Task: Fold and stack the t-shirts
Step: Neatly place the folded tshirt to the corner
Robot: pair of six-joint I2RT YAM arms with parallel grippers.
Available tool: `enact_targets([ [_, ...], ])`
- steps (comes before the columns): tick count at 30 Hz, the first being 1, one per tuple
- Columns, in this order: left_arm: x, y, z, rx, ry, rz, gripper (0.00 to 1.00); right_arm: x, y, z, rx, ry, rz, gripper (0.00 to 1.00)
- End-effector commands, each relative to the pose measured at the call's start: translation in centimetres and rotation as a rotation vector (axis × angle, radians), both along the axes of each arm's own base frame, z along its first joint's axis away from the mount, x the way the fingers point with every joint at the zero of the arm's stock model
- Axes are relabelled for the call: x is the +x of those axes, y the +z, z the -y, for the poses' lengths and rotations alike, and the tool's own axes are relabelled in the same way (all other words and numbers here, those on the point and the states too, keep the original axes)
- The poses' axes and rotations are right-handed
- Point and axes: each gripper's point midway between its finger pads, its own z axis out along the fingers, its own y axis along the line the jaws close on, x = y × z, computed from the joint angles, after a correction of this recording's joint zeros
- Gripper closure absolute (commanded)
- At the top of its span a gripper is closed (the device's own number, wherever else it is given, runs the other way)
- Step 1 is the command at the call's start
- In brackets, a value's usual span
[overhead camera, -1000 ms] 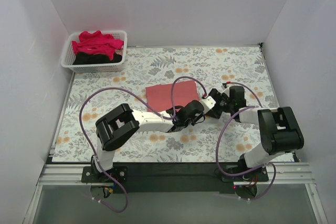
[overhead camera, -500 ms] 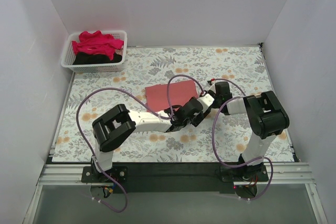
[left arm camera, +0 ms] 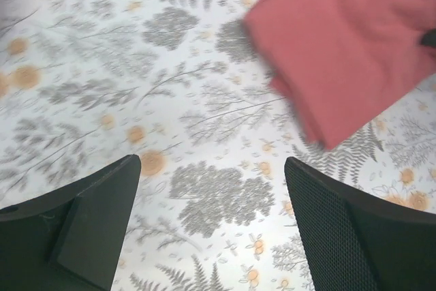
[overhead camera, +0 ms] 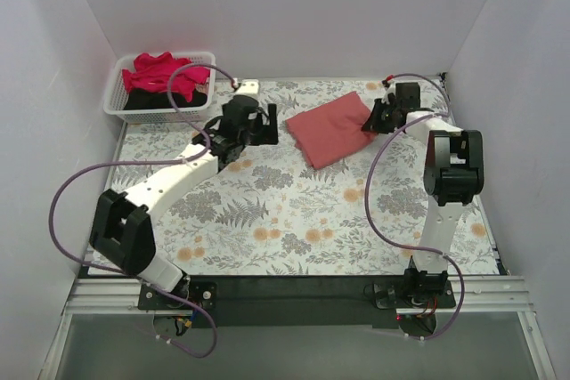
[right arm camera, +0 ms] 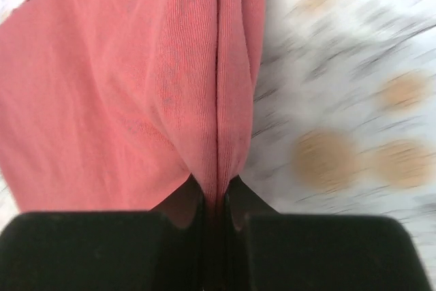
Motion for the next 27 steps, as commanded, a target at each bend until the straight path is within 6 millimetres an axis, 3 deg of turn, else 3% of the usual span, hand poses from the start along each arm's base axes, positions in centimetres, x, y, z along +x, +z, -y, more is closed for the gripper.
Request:
enact_targets([
  [1, -2.3, -0.1, -5.6, -0.014, 0.124, -0.082, 0.13, 3.1, -0.1, 7.9, -0.304, -0.059, 0.009, 0.99],
  [2, -2.6, 0.5, -6.9, -0.028, 0.155, -0.058, 0.13, 5.3, 1.8, 9.7, -0.364, -0.105, 0.06, 0.99],
  [3, -2.7, 0.0, -8.0, -0.028, 0.178, -0.06, 0.12, 5.8, 0.9, 11.4, -0.396, -0.121, 0.04, 0.99],
  [4, -3.1, -1.9, -9.8, -0.016, 0.222, -0.082, 0.12, 6.6, 1.4, 12.6, -0.418, -0.145, 0.055, 0.99],
  [5, -3.5, -1.4, -10.7, -0.033, 0.241, -0.06, 0.12, 7.8, 2.6, 14.1, -0.452, -0.188, 0.081, 0.99],
  [7, -4.3, -3.5, -12.5, -0.034, 0.284, -0.077, 0.12, 8.7, 2.4, 17.0, -0.486, -0.244, 0.082, 0.99],
  [8, -4.6, -3.9, -12.9, -0.037, 0.297, -0.077, 0.12, 9.8, 3.7, 18.6, -0.536, -0.274, 0.115, 0.99],
  [10, -5.4, -5.0, -13.7, -0.034, 0.309, -0.079, 0.12, 10.4, 3.0, 20.9, -0.593, -0.3, 0.105, 0.99],
  [14, -5.6, -5.8, -13.8, -0.018, 0.31, -0.096, 0.12, 12.4, 3.9, 25.2, -0.76, -0.35, 0.136, 0.99],
  [15, -5.5, -5.9, -13.8, -0.017, 0.31, -0.097, 0.12, 12.8, 4.8, 26.1, -0.774, -0.378, 0.158, 0.96],
  [17, -5.3, -6.3, -13.6, -0.009, 0.309, -0.111, 0.12, 13.2, 5.7, 27.6, -0.79, -0.449, 0.192, 0.81],
  [18, -5.3, -6.4, -13.6, -0.008, 0.306, -0.114, 0.12, 13.2, 6.1, 28.1, -0.796, -0.475, 0.2, 0.62],
  [21, -5.5, -6.7, -13.6, -0.004, 0.305, -0.123, 0.12, 13.2, 7.1, 28.1, -0.791, -0.514, 0.214, 0.4],
  [22, -5.5, -6.7, -13.7, -0.005, 0.307, -0.121, 0.12, 12.9, 7.3, 28.0, -0.787, -0.522, 0.213, 0.39],
  [23, -5.5, -6.6, -13.6, -0.007, 0.306, -0.12, 0.12, 12.7, 9.0, 27.8, -0.78, -0.539, 0.237, 0.38],
  [24, -5.4, -6.4, -13.6, -0.012, 0.305, -0.116, 0.12, 12.6, 9.6, 27.1, -0.777, -0.531, 0.25, 0.37],
  [25, -5.4, -6.4, -13.5, -0.014, 0.302, -0.117, 0.12, 11.9, 8.8, 26.5, -0.783, -0.51, 0.229, 0.37],
  [26, -5.4, -6.1, -13.5, -0.02, 0.302, -0.11, 0.12, 11.7, 10.6, 25.4, -0.777, -0.497, 0.265, 0.37],
  [27, -5.5, -6.1, -13.5, -0.021, 0.3, -0.109, 0.12, 11.5, 10.9, 24.6, -0.768, -0.474, 0.277, 0.37],
])
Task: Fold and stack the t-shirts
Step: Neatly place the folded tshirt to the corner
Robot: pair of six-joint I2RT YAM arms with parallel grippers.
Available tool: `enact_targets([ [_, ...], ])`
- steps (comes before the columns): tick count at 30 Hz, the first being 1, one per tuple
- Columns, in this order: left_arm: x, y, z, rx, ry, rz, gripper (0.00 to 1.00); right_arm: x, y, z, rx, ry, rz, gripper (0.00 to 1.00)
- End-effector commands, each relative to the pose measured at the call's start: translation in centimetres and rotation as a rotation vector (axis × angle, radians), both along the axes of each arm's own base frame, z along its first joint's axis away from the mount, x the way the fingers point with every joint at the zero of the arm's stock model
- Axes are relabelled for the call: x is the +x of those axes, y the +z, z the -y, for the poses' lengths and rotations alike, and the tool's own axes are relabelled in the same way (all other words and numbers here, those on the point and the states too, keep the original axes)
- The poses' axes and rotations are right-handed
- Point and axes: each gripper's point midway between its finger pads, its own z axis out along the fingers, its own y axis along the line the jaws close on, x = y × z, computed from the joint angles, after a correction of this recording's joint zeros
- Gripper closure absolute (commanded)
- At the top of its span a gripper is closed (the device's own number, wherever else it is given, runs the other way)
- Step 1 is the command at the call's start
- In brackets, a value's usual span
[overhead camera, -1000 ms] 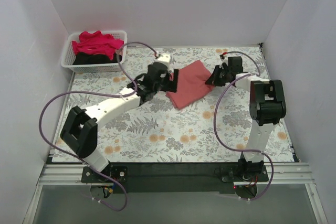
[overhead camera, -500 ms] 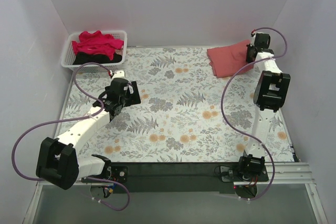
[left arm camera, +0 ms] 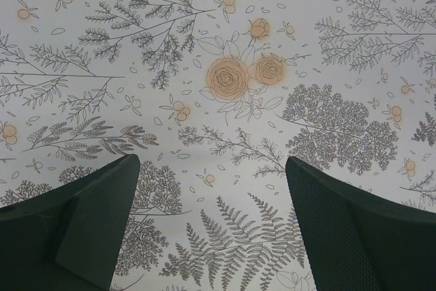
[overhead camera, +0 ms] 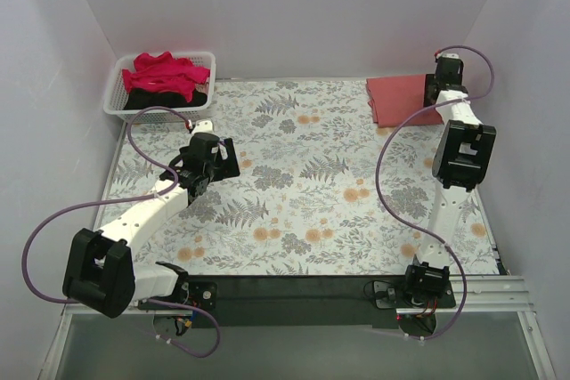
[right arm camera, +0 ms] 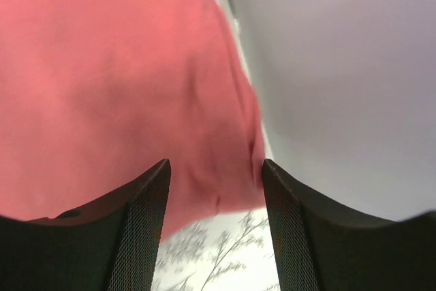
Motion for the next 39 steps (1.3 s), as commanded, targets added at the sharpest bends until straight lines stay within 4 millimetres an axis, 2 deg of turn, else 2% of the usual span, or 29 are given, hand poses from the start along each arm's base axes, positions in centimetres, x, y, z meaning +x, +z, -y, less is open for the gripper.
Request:
enact_targets([
  [1, 0.7, 2.1, 0.3, -0.03, 0.003, 0.062, 0.12, 0.0, 6.9, -3.6, -0.004, 0.087, 0.136, 0.37],
  [2, 0.7, 2.3, 0.3, -0.032, 0.004, 0.068, 0.12, -0.5, 8.0, -4.6, 0.011, 0.124, 0.151, 0.38],
  [4, 0.6, 2.9, 0.2, -0.036, 0.004, 0.085, 0.12, -0.8, 7.9, -7.0, 0.052, 0.201, 0.154, 0.39],
  [8, 0.4, 3.9, 0.0, -0.042, 0.005, 0.116, 0.12, -2.6, 5.1, -11.9, 0.208, 0.335, 0.111, 0.41],
  [11, 0.2, 4.5, 0.0, -0.051, 0.002, 0.134, 0.12, -3.2, 2.9, -15.1, 0.243, 0.388, 0.064, 0.42],
  [14, 0.1, 5.0, 0.0, -0.055, 0.001, 0.147, 0.12, -3.2, 0.9, -17.0, 0.252, 0.415, 0.029, 0.43],
  [15, 0.2, 5.0, 0.0, -0.058, 0.001, 0.149, 0.12, -3.1, 0.6, -17.0, 0.253, 0.414, 0.024, 0.43],
  [17, 0.1, 5.1, 0.0, -0.059, 0.001, 0.151, 0.13, -2.9, -0.8, -19.5, 0.252, 0.456, -0.003, 0.44],
  [19, 0.1, 5.0, 0.0, -0.056, 0.0, 0.148, 0.12, -2.6, -1.3, -19.9, 0.227, 0.463, -0.013, 0.45],
  [20, 0.2, 5.0, 0.0, -0.055, -0.001, 0.148, 0.13, -2.7, -2.2, -20.5, 0.218, 0.468, -0.032, 0.45],
  [22, 0.2, 4.9, 0.0, -0.052, -0.004, 0.145, 0.13, -2.6, -3.0, -20.5, 0.187, 0.451, -0.048, 0.45],
  [23, 0.1, 4.8, 0.1, -0.052, -0.003, 0.142, 0.13, -2.7, -4.0, -20.6, 0.177, 0.445, -0.066, 0.45],
  [25, 0.2, 4.7, 0.0, -0.05, -0.003, 0.141, 0.13, -2.5, -4.6, -19.5, 0.116, 0.385, -0.078, 0.46],
  [26, 0.2, 4.7, 0.0, -0.046, -0.001, 0.141, 0.13, -2.5, -5.3, -19.5, 0.098, 0.381, -0.093, 0.46],
  [29, 0.2, 4.5, -0.2, -0.04, 0.004, 0.136, 0.13, -2.0, -5.8, -19.0, 0.026, 0.349, -0.103, 0.55],
  [34, 0.3, 4.0, -0.3, -0.029, 0.009, 0.124, 0.13, -0.7, -6.5, -18.0, -0.061, 0.329, -0.115, 0.84],
  [35, 0.3, 3.9, -0.3, -0.024, 0.01, 0.12, 0.13, -0.1, -6.1, -17.9, -0.064, 0.317, -0.098, 0.91],
  [38, 0.4, 3.5, -0.4, -0.016, 0.012, 0.11, 0.13, 0.7, -6.3, -18.2, -0.065, 0.322, -0.092, 0.98],
  [39, 0.4, 3.4, -0.4, -0.016, 0.012, 0.107, 0.13, 1.2, -5.7, -18.2, -0.067, 0.317, -0.073, 0.99],
])
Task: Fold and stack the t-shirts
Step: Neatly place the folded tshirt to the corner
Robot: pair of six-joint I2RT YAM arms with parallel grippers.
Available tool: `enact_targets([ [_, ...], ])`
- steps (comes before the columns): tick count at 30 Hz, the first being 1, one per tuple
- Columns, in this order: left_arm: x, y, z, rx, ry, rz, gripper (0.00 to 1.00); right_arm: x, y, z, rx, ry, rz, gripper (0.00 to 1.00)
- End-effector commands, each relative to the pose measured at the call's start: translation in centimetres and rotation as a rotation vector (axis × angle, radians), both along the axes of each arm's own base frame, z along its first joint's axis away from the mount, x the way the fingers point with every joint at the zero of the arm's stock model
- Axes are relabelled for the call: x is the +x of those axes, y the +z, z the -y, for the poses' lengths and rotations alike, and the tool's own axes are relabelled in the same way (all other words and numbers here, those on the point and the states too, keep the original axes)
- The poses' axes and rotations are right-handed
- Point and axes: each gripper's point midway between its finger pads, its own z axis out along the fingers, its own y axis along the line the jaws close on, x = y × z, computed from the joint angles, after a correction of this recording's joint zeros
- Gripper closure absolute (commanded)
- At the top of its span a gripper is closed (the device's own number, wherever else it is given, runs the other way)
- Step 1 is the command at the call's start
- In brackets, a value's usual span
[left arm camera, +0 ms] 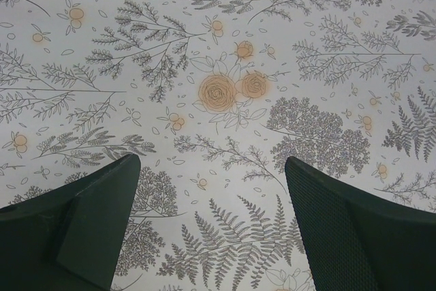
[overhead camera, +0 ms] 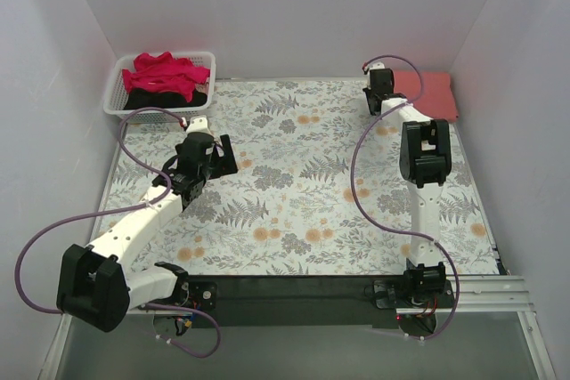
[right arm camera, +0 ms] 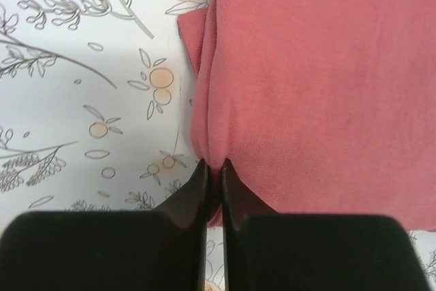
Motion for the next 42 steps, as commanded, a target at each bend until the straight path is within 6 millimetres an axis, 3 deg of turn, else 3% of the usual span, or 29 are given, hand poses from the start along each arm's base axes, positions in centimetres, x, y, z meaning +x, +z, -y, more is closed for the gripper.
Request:
enact_targets([
  [1, 0.5, 0.2, -0.3, 0.016, 0.015, 0.015, 0.13, 0.8, -0.9, 1.1, -0.045, -0.033, -0.006, 0.99],
  [5, 0.6, 0.0, -0.3, 0.021, 0.016, 0.007, 0.13, 1.2, -0.8, 1.3, -0.053, -0.042, 0.0, 0.99],
  [16, 0.5, 0.1, -0.2, 0.021, 0.011, 0.009, 0.14, -0.1, 0.1, 1.7, -0.112, -0.002, -0.064, 0.99],
  [22, 0.5, 0.0, -0.3, 0.022, 0.012, 0.009, 0.14, 0.6, 0.0, 2.4, -0.274, 0.115, -0.099, 0.99],
  [29, 0.6, -0.4, -0.2, 0.025, 0.013, -0.002, 0.14, 2.4, 0.3, 1.8, -0.304, 0.162, -0.054, 0.99],
  [36, 0.6, -0.7, -0.2, 0.03, 0.01, -0.012, 0.14, 3.9, 0.8, 2.6, -0.384, 0.157, -0.004, 0.99],
  [42, 0.6, -0.6, -0.2, 0.026, 0.006, -0.009, 0.14, 3.1, 0.6, 2.1, -0.388, 0.154, -0.012, 0.89],
])
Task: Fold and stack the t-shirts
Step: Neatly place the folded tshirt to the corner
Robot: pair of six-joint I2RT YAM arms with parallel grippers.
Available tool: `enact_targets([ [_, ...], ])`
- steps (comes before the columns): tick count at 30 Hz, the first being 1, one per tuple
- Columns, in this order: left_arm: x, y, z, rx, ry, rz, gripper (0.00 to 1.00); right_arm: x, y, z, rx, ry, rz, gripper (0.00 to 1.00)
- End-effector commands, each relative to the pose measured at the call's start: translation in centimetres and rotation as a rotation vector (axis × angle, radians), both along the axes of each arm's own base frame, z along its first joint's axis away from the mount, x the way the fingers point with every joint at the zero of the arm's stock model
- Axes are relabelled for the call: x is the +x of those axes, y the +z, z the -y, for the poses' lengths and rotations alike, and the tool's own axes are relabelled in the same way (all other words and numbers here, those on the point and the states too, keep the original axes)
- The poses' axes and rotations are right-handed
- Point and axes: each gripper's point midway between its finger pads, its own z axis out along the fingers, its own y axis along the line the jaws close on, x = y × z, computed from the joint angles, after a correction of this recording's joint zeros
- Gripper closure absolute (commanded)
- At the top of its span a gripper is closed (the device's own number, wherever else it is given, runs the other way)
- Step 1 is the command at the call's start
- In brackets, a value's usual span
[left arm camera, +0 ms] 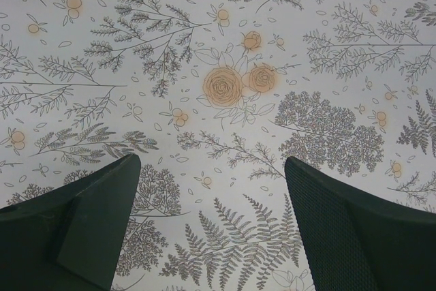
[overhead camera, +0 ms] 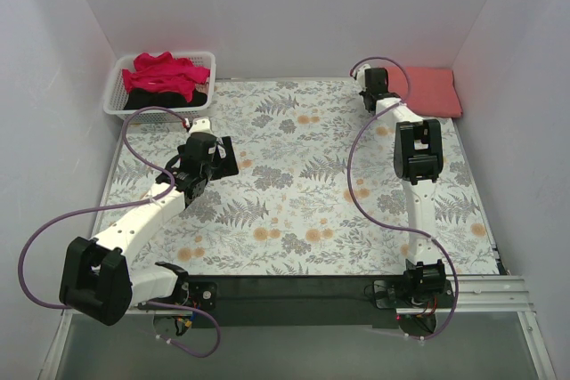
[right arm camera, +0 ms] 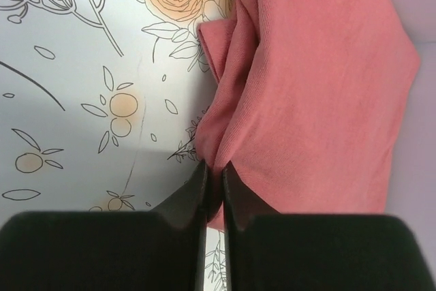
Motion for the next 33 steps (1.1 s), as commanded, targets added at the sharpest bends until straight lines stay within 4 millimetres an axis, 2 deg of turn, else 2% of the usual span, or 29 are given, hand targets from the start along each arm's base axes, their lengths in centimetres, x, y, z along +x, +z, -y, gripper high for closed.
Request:
enact_targets([
  [1, 0.5, 1.0, 0.0, 0.002, 0.002, 0.035, 0.14, 0.0, 0.5, -0.2, -0.027, 0.005, 0.027, 0.86],
  [2, 0.5, 1.1, 0.0, 0.0, 0.0, 0.035, 0.14, -0.5, 0.1, -0.6, -0.03, 0.011, 0.012, 0.75],
  [5, 0.5, 1.6, 0.1, -0.009, -0.003, 0.052, 0.14, -1.0, 1.3, -2.4, -0.014, 0.05, 0.02, 0.57],
  [8, 0.3, 2.5, 0.0, -0.02, -0.006, 0.077, 0.14, -1.7, 3.6, -4.8, 0.003, 0.096, 0.041, 0.45],
  [9, 0.3, 2.8, 0.1, -0.025, -0.008, 0.084, 0.14, -2.2, 5.1, -5.2, 0.002, 0.097, 0.061, 0.42],
  [11, 0.2, 3.6, 0.2, -0.038, -0.013, 0.107, 0.14, -2.9, 6.9, -6.9, 0.006, 0.109, 0.087, 0.33],
  [12, 0.1, 4.0, 0.2, -0.043, -0.015, 0.115, 0.14, -3.7, 8.8, -7.4, 0.016, 0.116, 0.108, 0.31],
  [13, 0.1, 4.3, 0.2, -0.046, -0.016, 0.125, 0.14, -4.3, 9.7, -8.7, 0.026, 0.135, 0.119, 0.29],
  [14, 0.0, 5.1, 0.1, -0.056, -0.014, 0.148, 0.14, -5.0, 10.5, -9.1, 0.049, 0.124, 0.131, 0.25],
  [15, -0.2, 5.5, 0.0, -0.061, -0.01, 0.16, 0.14, -5.9, 13.7, -9.3, 0.071, 0.114, 0.179, 0.22],
  [17, -0.4, 7.0, -0.4, -0.073, 0.006, 0.207, 0.14, -8.0, 14.9, -10.4, 0.141, 0.093, 0.194, 0.16],
  [18, -0.6, 7.4, -0.6, -0.078, 0.015, 0.22, 0.13, -9.4, 17.9, -10.7, 0.188, 0.09, 0.231, 0.14],
  [20, -0.8, 8.4, -1.3, -0.079, 0.045, 0.256, 0.13, -11.6, 19.3, -10.7, 0.256, 0.074, 0.235, 0.12],
  [21, -1.2, 9.2, -1.8, -0.085, 0.063, 0.283, 0.12, -13.3, 22.4, -10.3, 0.337, 0.043, 0.297, 0.12],
  [22, -1.4, 9.6, -2.1, -0.09, 0.08, 0.299, 0.12, -14.6, 23.2, -9.8, 0.363, 0.017, 0.302, 0.11],
  [23, -1.6, 10.1, -2.9, -0.081, 0.119, 0.318, 0.11, -16.0, 23.0, -9.5, 0.391, -0.003, 0.296, 0.1],
  [24, -2.0, 11.0, -3.6, -0.086, 0.147, 0.35, 0.11, -18.1, 26.3, -9.0, 0.462, -0.02, 0.368, 0.08],
  [25, -2.3, 11.3, -4.1, -0.088, 0.175, 0.365, 0.1, -19.5, 27.1, -8.4, 0.495, -0.041, 0.383, 0.06],
  [26, -2.6, 11.7, -5.3, -0.071, 0.228, 0.386, 0.09, -21.0, 26.4, -8.2, 0.51, -0.041, 0.371, 0.02],
  [27, -3.4, 12.8, -6.0, -0.086, 0.256, 0.429, 0.08, -23.3, 29.4, -8.2, 0.572, 0.017, 0.428, 0.02],
  [28, -3.8, 12.7, -6.7, -0.08, 0.29, 0.44, 0.05, -24.7, 30.0, -8.2, 0.601, 0.037, 0.441, 0.02],
  [29, -4.2, 13.1, -7.3, -0.089, 0.318, 0.463, 0.03, -26.0, 29.3, -7.9, 0.624, 0.035, 0.44, 0.02],
  [30, -4.7, 13.4, -8.3, -0.082, 0.363, 0.484, 0.02, -28.3, 31.7, -7.3, 0.67, 0.052, 0.509, 0.02],
  [31, -5.5, 14.1, -8.9, -0.102, 0.385, 0.522, 0.02, -29.5, 32.1, -7.0, 0.697, 0.051, 0.528, 0.02],
  [32, -5.9, 13.8, -9.3, -0.099, 0.403, 0.526, 0.02, -30.7, 32.4, -6.6, 0.706, 0.058, 0.545, 0.02],
  [33, -6.3, 13.8, -10.0, -0.092, 0.437, 0.538, 0.02, -32.7, 32.6, -5.9, 0.741, 0.055, 0.582, 0.02],
])
